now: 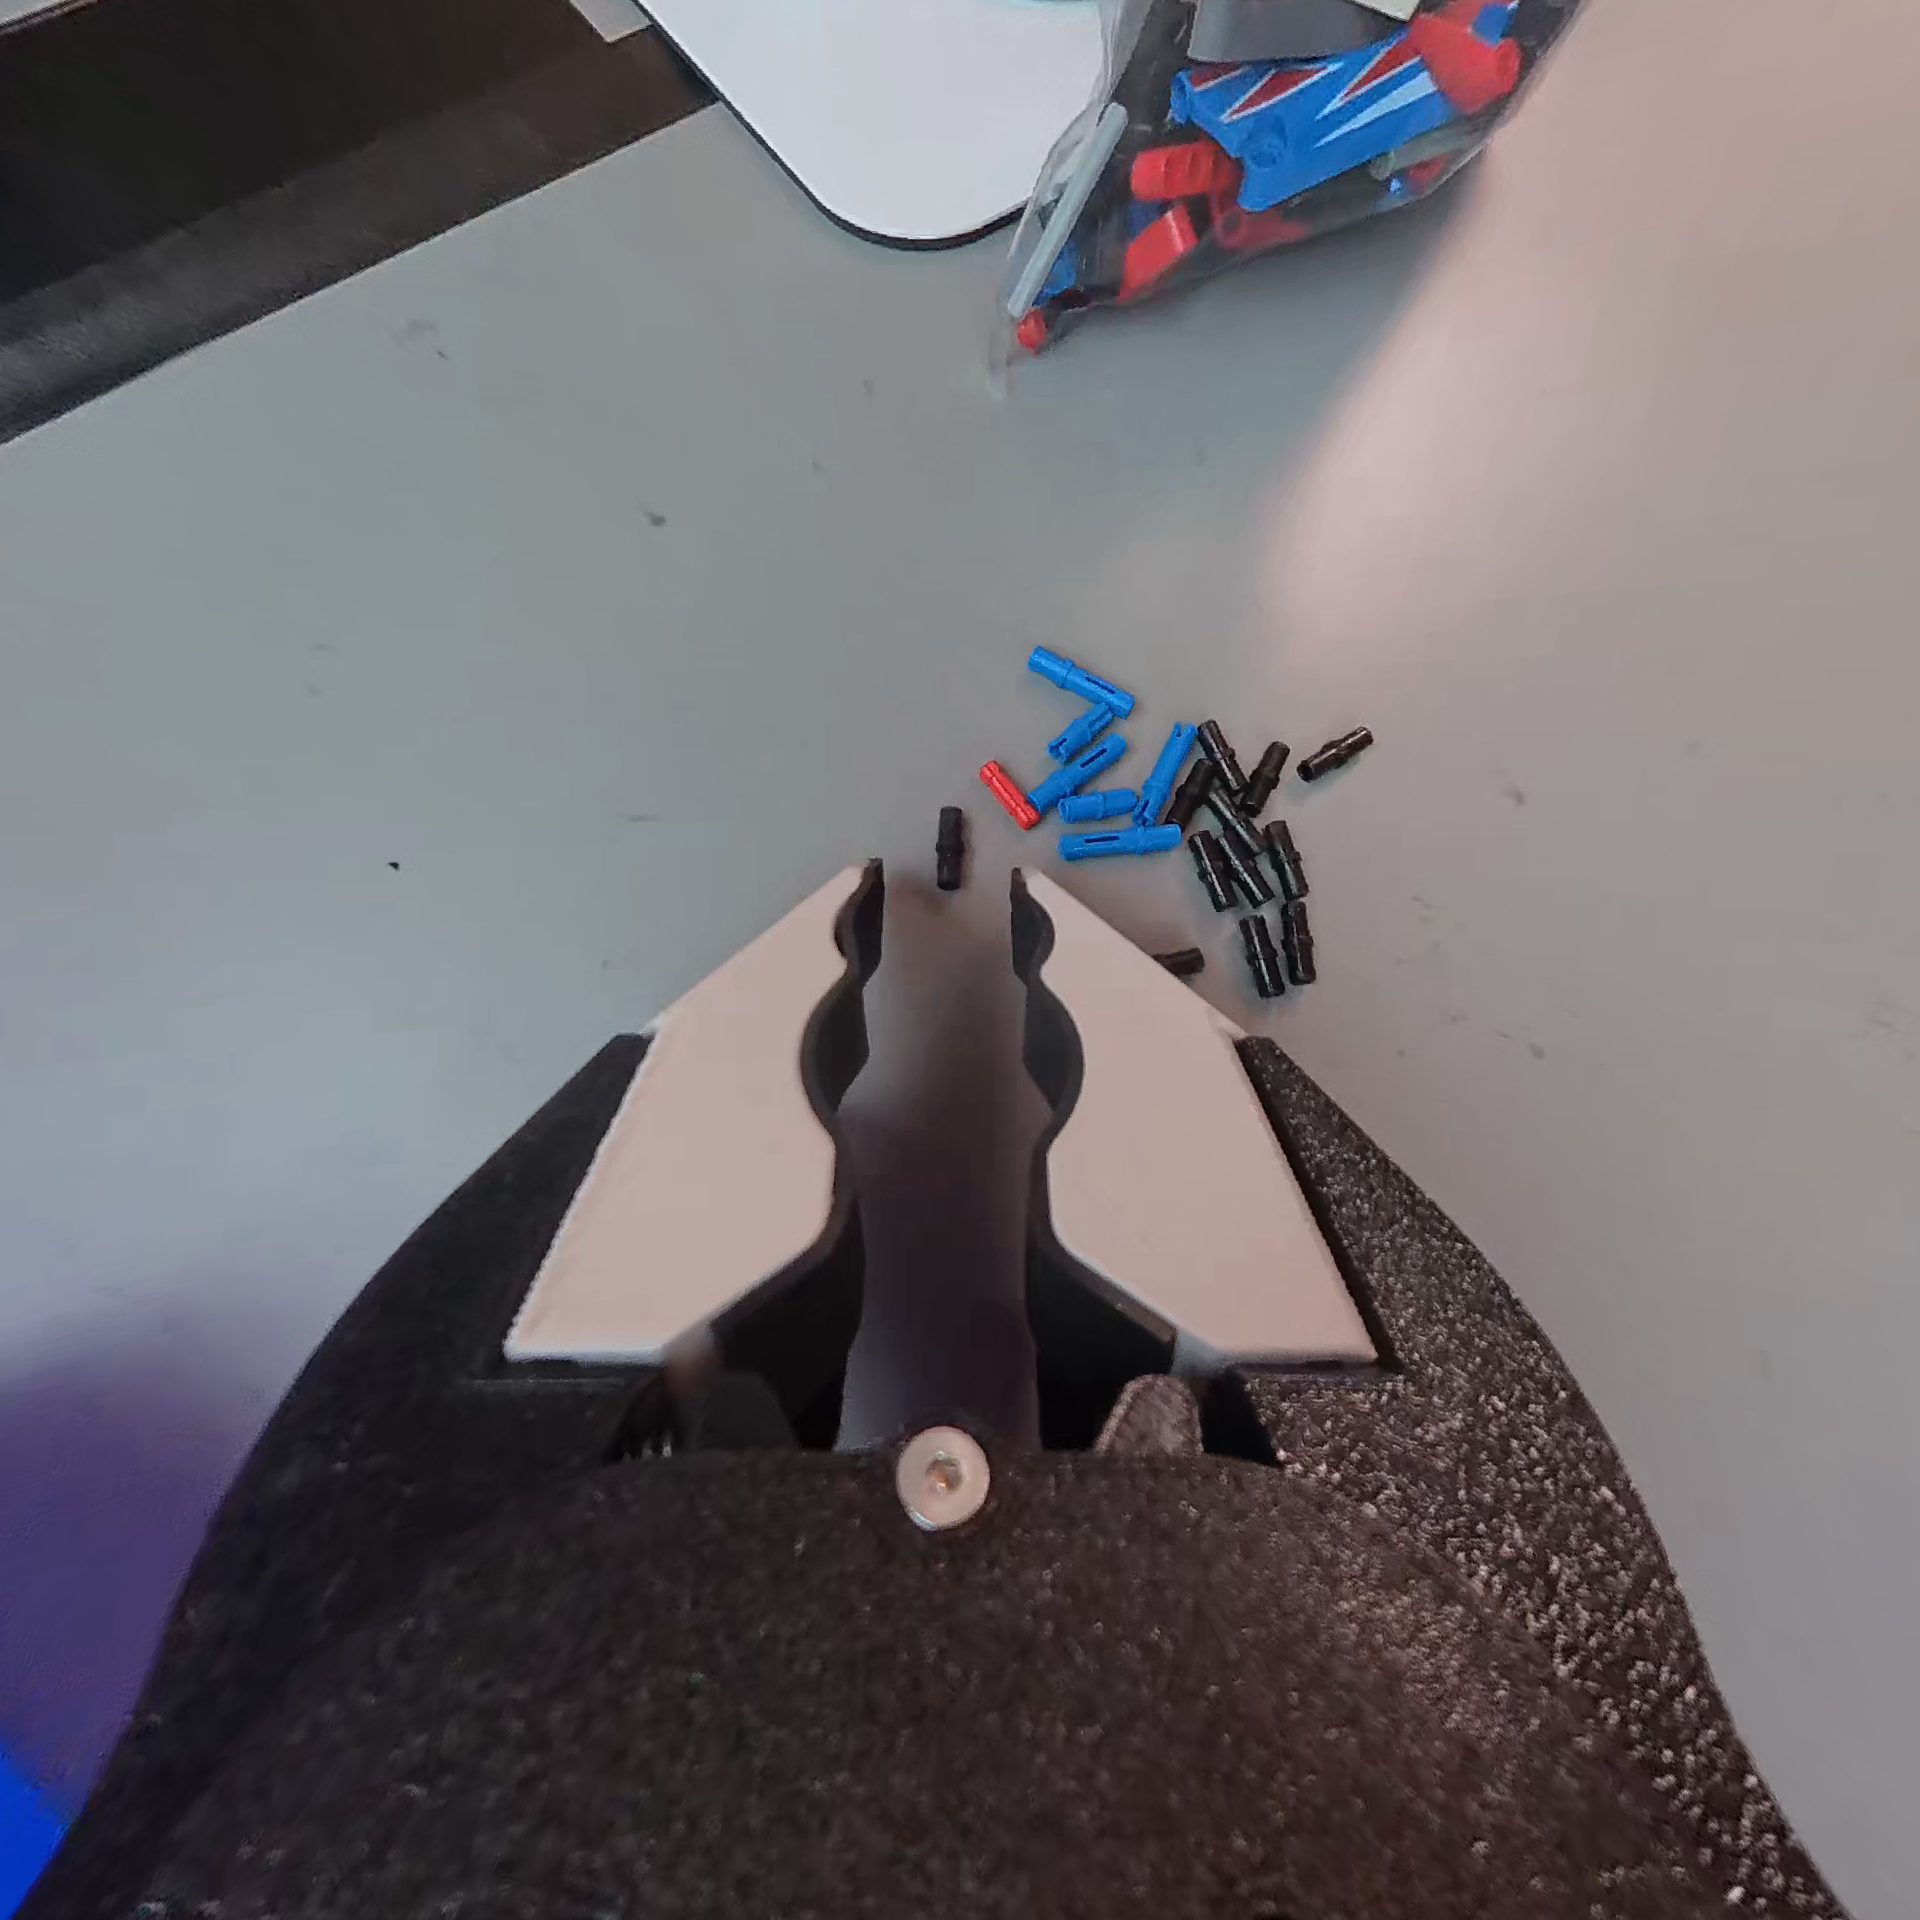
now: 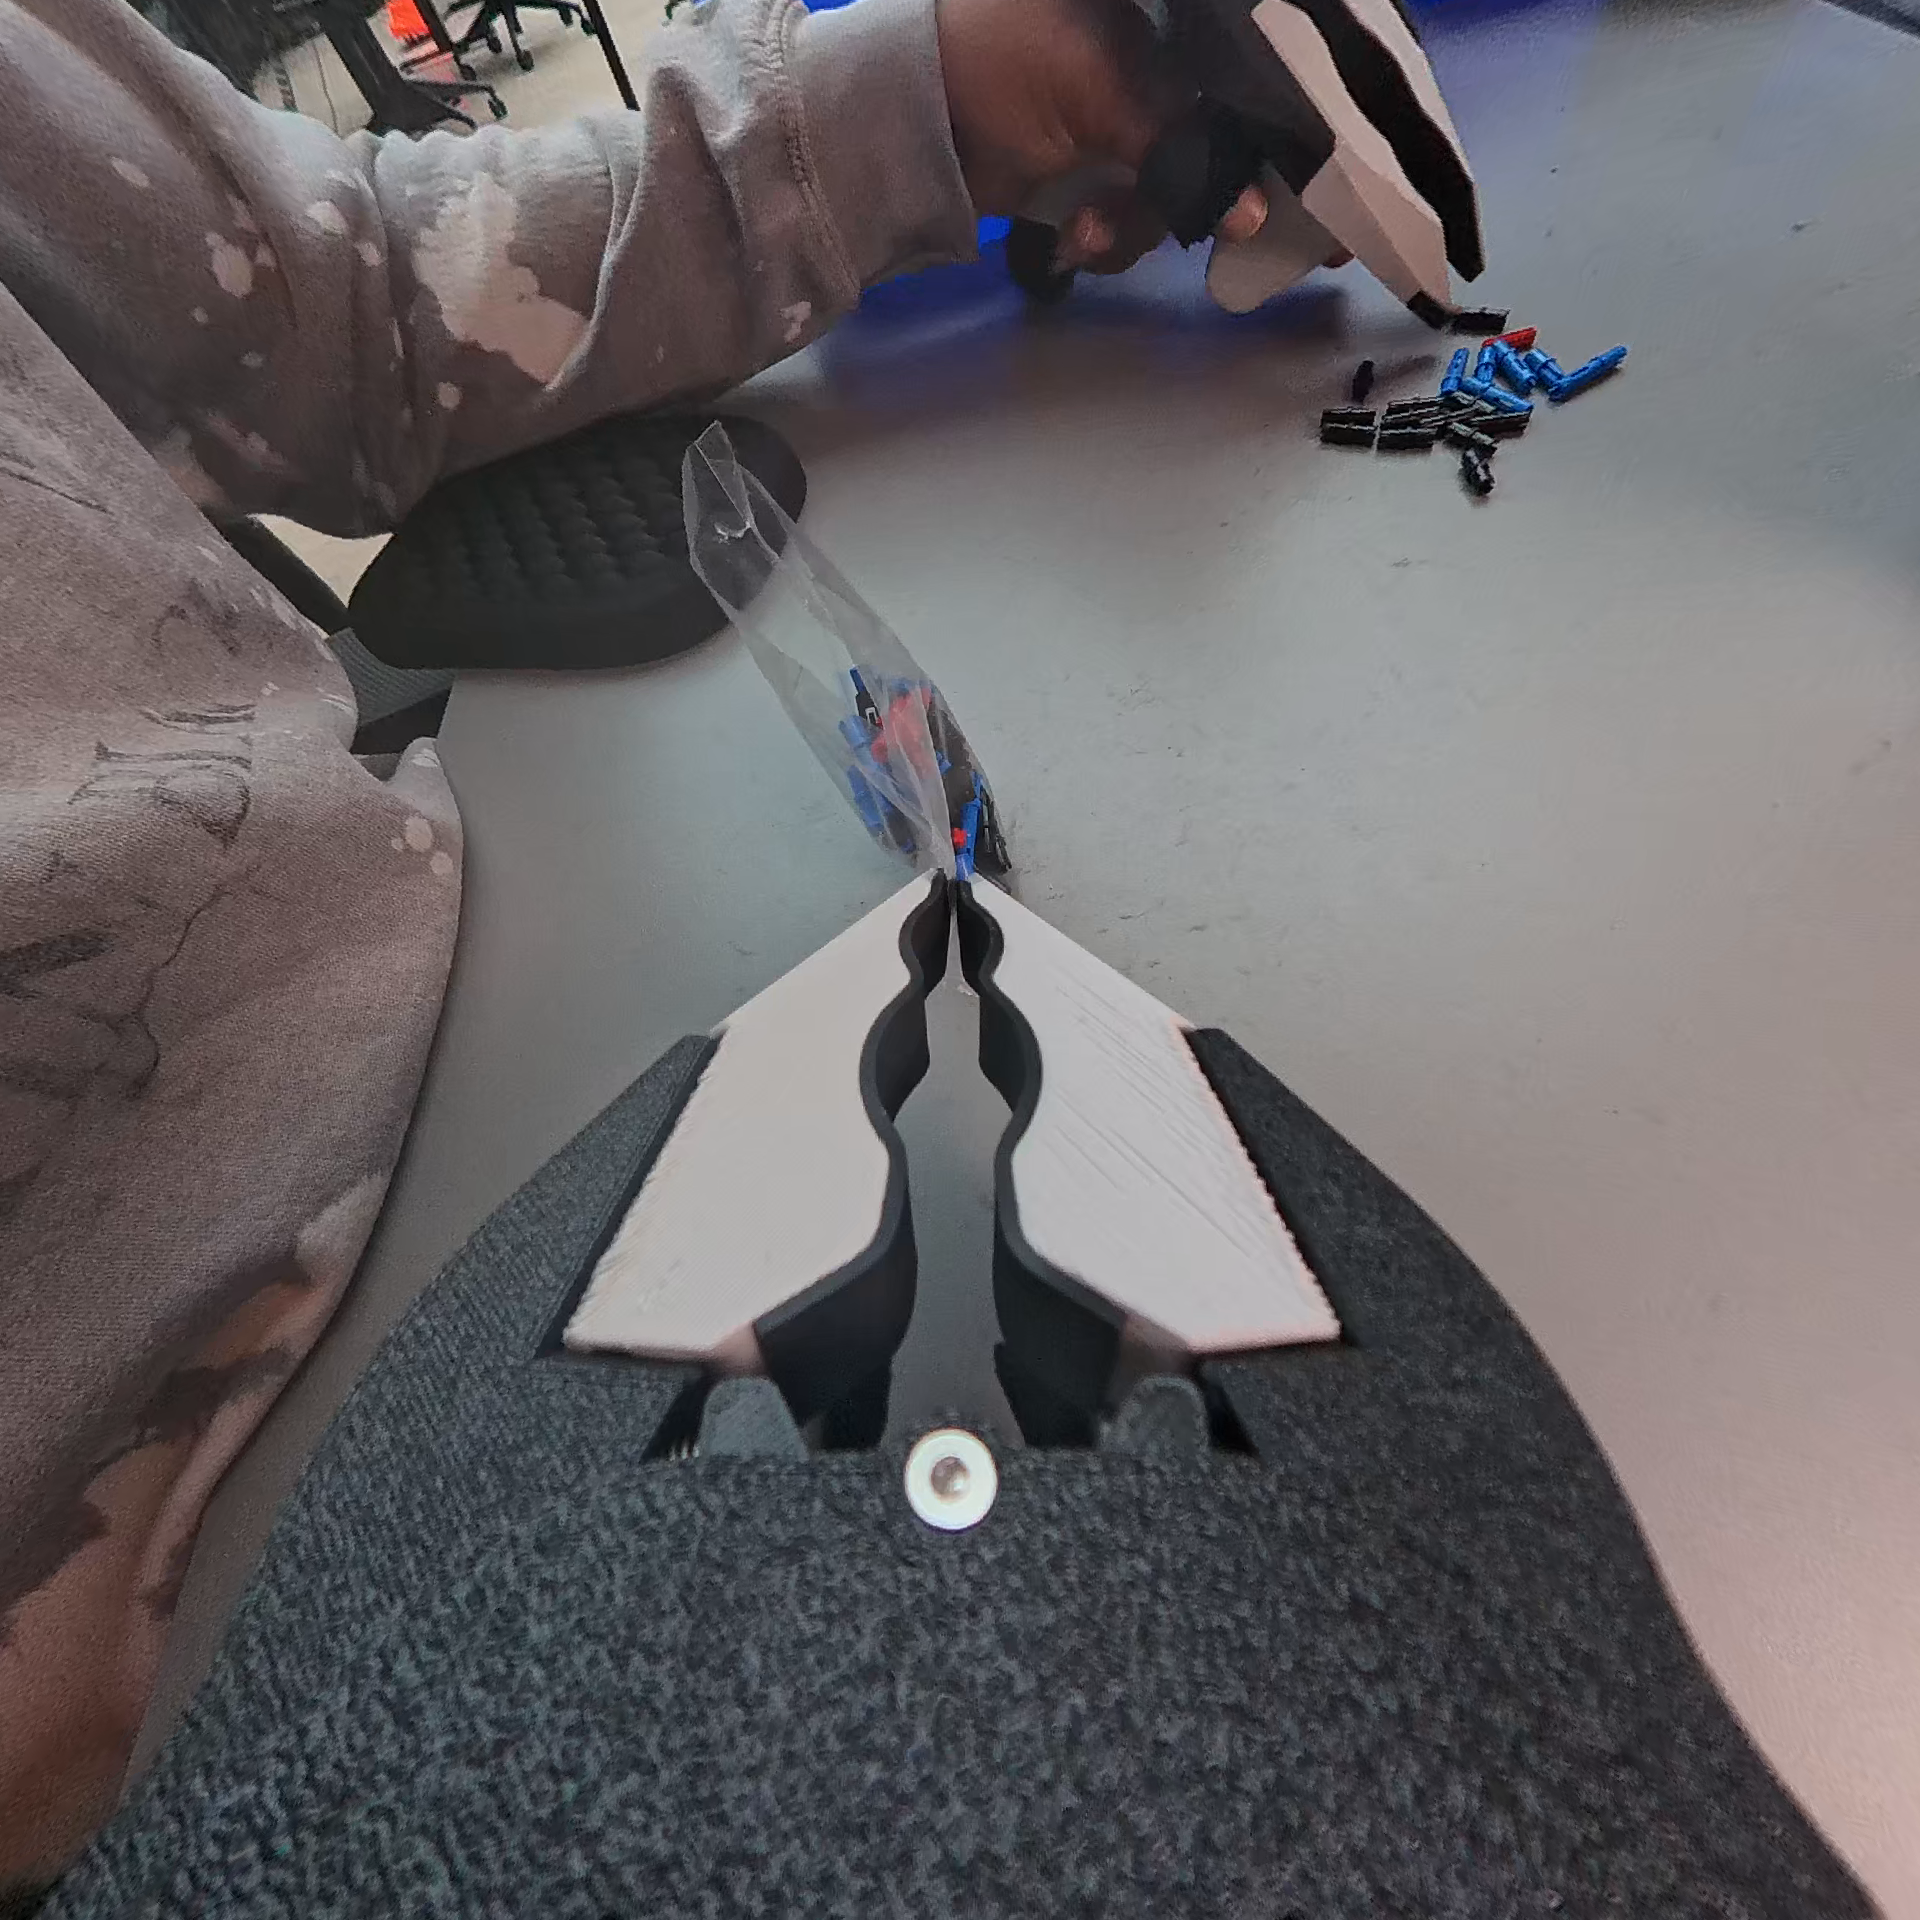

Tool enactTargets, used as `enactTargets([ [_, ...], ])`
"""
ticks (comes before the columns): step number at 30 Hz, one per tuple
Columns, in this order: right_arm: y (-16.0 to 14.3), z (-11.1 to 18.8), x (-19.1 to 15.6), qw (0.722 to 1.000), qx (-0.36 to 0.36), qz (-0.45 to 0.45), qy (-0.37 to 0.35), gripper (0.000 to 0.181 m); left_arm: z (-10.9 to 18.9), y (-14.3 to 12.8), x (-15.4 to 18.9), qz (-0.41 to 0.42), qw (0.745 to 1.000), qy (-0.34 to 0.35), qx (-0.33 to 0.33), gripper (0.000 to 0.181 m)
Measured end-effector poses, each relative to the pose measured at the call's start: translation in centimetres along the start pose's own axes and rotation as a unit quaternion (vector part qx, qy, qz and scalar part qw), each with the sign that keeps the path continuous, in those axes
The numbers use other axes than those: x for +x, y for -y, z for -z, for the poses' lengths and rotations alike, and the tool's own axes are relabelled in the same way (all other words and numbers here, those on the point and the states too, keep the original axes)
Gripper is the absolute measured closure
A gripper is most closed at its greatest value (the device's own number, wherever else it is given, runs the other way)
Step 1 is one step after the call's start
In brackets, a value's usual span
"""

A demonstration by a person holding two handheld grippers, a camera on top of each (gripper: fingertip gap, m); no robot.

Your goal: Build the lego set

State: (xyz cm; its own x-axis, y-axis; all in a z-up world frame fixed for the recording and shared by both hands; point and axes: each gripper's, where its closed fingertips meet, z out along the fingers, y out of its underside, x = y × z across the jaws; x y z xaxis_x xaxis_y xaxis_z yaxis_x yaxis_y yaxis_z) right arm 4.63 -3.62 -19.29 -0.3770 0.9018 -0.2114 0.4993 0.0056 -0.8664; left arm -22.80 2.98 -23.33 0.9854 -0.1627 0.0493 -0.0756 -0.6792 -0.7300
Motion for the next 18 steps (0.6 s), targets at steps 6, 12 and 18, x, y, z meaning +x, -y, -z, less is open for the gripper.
enactTargets([
  [6, 0.0, 0.1, 0.1, 1.000, 0.002, -0.002, -0.002, 0.181, -0.9, 0.1, 0.0, -0.017, 1.000, -0.004, -0.021, 0.176],
  [12, 0.1, 0.0, 0.3, 1.000, 0.003, -0.009, -0.005, 0.181, 5.8, 6.2, 11.3, -0.050, 0.968, -0.221, 0.111, 0.177],
  [18, 0.3, 0.1, 0.6, 1.000, 0.010, -0.015, -0.012, 0.180, 10.9, 5.2, 24.5, -0.206, 0.912, -0.343, 0.093, 0.177],
])
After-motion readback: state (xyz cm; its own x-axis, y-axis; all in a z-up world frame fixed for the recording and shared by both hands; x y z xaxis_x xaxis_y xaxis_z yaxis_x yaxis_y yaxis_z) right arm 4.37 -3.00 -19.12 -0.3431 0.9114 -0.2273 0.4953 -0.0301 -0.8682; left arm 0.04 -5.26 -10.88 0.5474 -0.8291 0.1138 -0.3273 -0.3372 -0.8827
